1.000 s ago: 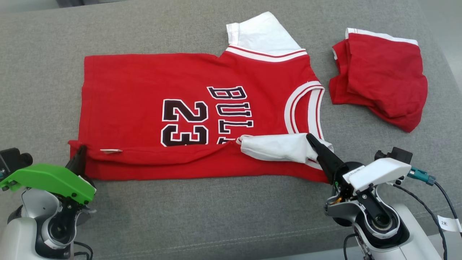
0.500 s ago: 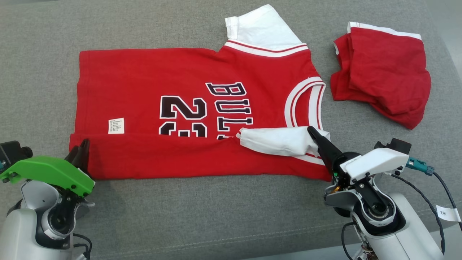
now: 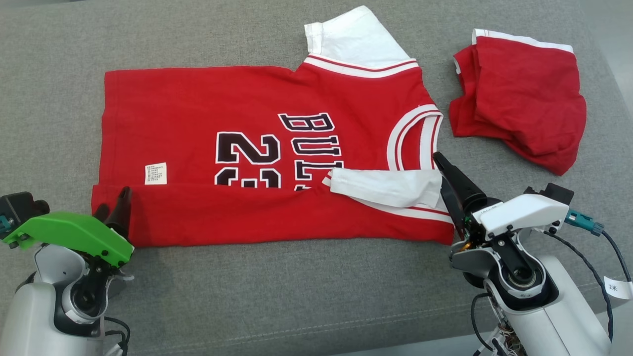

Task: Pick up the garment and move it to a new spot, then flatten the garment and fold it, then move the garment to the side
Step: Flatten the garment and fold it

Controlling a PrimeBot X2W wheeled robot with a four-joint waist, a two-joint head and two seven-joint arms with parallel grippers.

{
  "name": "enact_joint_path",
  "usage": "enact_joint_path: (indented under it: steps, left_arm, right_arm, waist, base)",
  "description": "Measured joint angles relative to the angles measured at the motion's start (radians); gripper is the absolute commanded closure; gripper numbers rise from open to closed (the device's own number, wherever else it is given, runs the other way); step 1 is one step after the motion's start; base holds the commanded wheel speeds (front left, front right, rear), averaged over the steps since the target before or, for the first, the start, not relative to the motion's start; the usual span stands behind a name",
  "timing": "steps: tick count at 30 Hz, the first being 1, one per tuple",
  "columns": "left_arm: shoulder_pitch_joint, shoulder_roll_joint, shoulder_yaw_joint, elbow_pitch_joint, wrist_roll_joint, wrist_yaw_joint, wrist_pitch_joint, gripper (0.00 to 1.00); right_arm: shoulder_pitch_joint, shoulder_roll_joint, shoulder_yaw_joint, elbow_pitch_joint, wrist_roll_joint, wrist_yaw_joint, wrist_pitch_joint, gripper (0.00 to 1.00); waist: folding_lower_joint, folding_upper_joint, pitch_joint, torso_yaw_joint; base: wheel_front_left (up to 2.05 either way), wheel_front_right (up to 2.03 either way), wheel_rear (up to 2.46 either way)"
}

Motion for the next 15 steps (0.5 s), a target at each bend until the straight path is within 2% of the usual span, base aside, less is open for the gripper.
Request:
enact_joint_path:
  steps: [7,12,15]
  left_arm:
    - [-0.002,-0.005,0.001,0.009,0.000,0.000,-0.002,0.10]
    - [-0.003,-0.015,-0.002,0.015,0.002,0.000,-0.020,0.01]
    - [-0.001,-0.026,-0.001,0.019,0.002,-0.004,-0.052,0.00]
  right_arm:
    - [-0.010,-0.008,-0.018,0.048,-0.034,0.000,-0.037,0.00]
    - [-0.037,-0.048,-0.012,0.081,-0.111,0.000,-0.069,0.00]
    - [-0.039,-0.070,0.030,0.088,-0.190,0.005,-0.103,0.00]
  waist:
    - [0.0000,0.0000,-0.002,0.000]
    - [0.0000,0.0000,-0.013,0.003]
    - [0.0000,0.0000,-0.041,0.005]
  base:
    - [0.00,0.00,0.00]
    - [0.00,0.00,0.00]
    - [0.00,0.00,0.00]
